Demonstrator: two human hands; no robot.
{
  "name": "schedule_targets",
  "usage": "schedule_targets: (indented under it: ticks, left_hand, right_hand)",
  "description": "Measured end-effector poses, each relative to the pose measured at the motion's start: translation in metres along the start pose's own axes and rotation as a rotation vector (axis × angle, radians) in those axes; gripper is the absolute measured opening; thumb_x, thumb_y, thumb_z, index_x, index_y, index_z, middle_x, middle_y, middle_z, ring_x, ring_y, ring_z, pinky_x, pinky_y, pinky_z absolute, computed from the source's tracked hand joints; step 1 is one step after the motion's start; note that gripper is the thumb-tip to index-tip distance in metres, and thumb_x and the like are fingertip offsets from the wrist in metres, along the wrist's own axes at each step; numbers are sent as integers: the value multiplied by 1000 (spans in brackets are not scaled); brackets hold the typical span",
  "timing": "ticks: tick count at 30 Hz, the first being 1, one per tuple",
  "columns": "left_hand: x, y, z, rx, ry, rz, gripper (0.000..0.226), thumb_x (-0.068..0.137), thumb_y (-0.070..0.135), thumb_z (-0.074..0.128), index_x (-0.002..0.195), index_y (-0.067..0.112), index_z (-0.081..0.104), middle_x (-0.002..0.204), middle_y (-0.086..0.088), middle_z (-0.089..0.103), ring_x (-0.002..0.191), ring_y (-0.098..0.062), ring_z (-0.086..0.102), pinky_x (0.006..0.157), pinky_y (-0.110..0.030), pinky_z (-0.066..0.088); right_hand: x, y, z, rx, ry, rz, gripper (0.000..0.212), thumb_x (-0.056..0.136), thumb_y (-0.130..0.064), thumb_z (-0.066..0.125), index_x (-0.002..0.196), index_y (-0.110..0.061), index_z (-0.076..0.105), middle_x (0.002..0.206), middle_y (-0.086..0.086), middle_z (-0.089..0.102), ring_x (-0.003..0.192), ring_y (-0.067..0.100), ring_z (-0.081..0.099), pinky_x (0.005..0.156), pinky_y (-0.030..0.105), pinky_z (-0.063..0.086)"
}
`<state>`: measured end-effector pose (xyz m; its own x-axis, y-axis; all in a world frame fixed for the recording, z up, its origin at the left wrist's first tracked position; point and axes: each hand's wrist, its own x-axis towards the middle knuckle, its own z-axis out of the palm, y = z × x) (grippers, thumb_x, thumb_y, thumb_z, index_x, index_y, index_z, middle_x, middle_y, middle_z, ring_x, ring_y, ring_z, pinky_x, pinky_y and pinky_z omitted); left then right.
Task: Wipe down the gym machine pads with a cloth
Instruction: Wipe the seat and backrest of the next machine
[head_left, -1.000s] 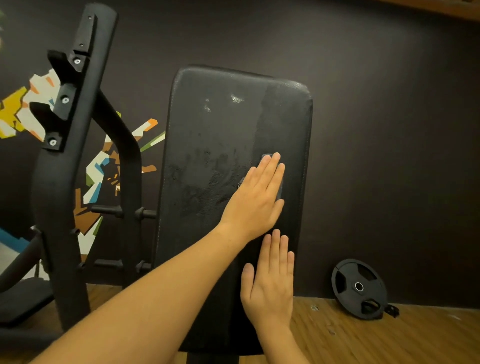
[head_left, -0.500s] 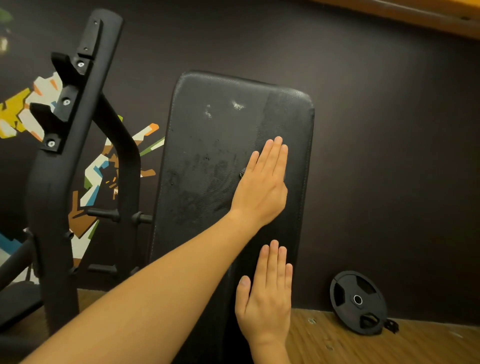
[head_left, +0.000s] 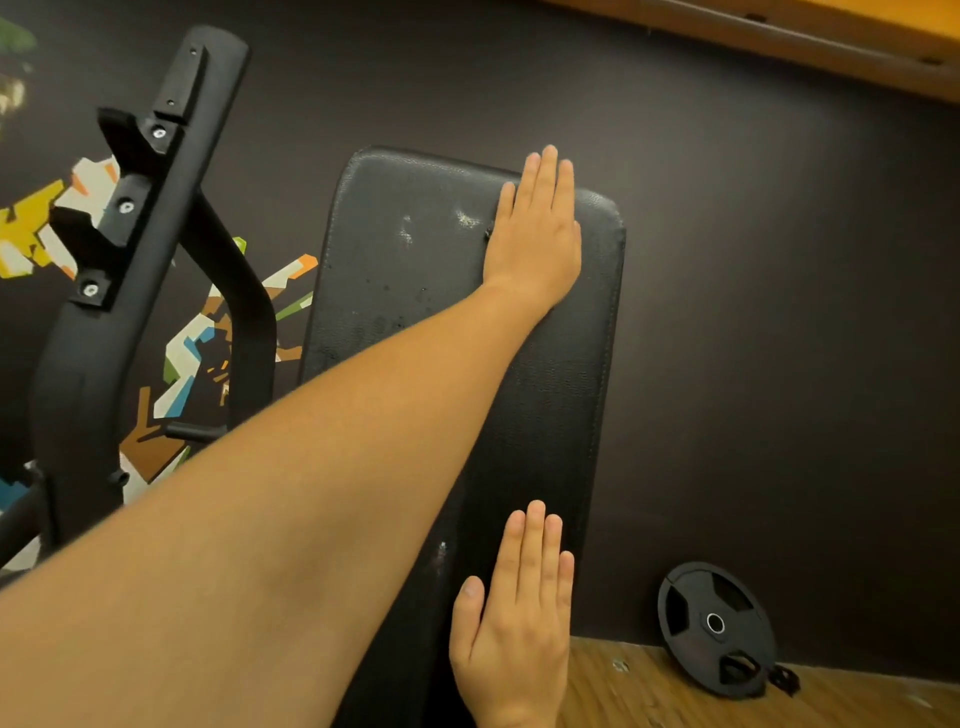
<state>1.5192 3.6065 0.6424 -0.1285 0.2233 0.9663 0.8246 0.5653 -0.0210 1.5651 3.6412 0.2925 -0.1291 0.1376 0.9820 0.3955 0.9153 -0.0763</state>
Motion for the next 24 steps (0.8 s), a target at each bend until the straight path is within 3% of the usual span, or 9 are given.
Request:
schedule_targets:
  ticks: [6, 12, 24]
  left_hand:
    - [-34, 11, 12, -27, 36, -43, 62, 107, 20, 28, 161, 2, 3, 170, -15, -3, 157, -29, -1, 126, -41, 9]
    - [-13, -4, 2, -15, -30, 47, 61, 109, 25, 26, 161, 2, 3, 170, -14, -3, 157, -28, -1, 127, -42, 9]
    - [-31, -9, 4, 23, -20, 47, 61, 109, 25, 25, 161, 1, 3, 170, -14, -2, 157, -28, 1, 126, -42, 11]
  right_hand:
    - [-1, -2, -2, -5, -27, 7, 70, 99, -36, 39, 160, -7, 23, 169, 11, 19, 157, 27, 16, 128, 39, 8]
    - [-2, 0, -1, 8, -7, 1, 68, 98, -33, 41, 157, -3, 30, 168, 14, 24, 156, 29, 19, 127, 43, 15]
    - [0, -2, -5, -19, -58, 25, 68, 102, -37, 35, 161, -8, 18, 170, 11, 15, 158, 26, 12, 129, 39, 5]
